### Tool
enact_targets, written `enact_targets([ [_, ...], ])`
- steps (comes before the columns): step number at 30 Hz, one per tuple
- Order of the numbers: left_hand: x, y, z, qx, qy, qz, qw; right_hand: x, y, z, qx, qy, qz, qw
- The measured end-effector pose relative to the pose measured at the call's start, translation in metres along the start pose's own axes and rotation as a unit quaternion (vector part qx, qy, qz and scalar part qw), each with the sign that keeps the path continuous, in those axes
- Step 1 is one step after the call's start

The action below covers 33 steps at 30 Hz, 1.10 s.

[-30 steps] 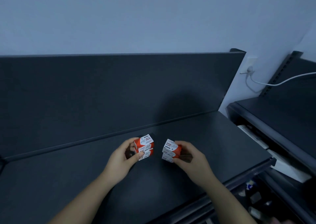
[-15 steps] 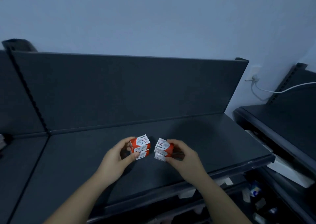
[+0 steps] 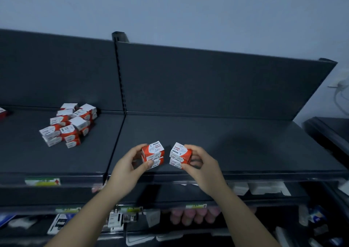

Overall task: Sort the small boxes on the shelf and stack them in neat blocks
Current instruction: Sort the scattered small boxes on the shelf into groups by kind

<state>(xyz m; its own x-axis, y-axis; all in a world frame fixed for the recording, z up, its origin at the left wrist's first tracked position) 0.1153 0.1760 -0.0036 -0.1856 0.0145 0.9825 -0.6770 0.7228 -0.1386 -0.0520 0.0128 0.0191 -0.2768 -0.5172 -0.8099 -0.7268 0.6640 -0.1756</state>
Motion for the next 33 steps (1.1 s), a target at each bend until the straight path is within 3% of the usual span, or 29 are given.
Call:
enact_targets([
  [14, -0.022, -0.004, -0.205, -0.013, -0.045, -0.005, 0.999, -0.13, -0.033, 0.181, -0.027, -0.011, -0.033, 0.999],
  [20, -0.05, -0.003, -0.286, -0.012, -0.048, -0.03, 0.998, -0.154, -0.041, 0.261, -0.031, -0.021, 0.0, 0.999],
  [33, -0.096, -0.018, -0.344, 0.056, -0.141, -0.068, 0.986, -0.153, -0.056, 0.349, -0.084, 0.076, 0.02, 0.993],
])
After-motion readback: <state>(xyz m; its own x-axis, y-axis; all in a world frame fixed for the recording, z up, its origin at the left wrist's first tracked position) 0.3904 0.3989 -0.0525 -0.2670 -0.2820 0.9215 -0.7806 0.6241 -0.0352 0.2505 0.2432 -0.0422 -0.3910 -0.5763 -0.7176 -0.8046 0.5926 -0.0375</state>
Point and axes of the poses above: each hand's wrist, its own y-axis away from the middle knuckle, its own z-axis out of the palm, x = y × z, the point moved 9 cm from there along -y, towards the middle knuckle, and after that the axes turned 10 degrees about y, right-handed, at the moved point
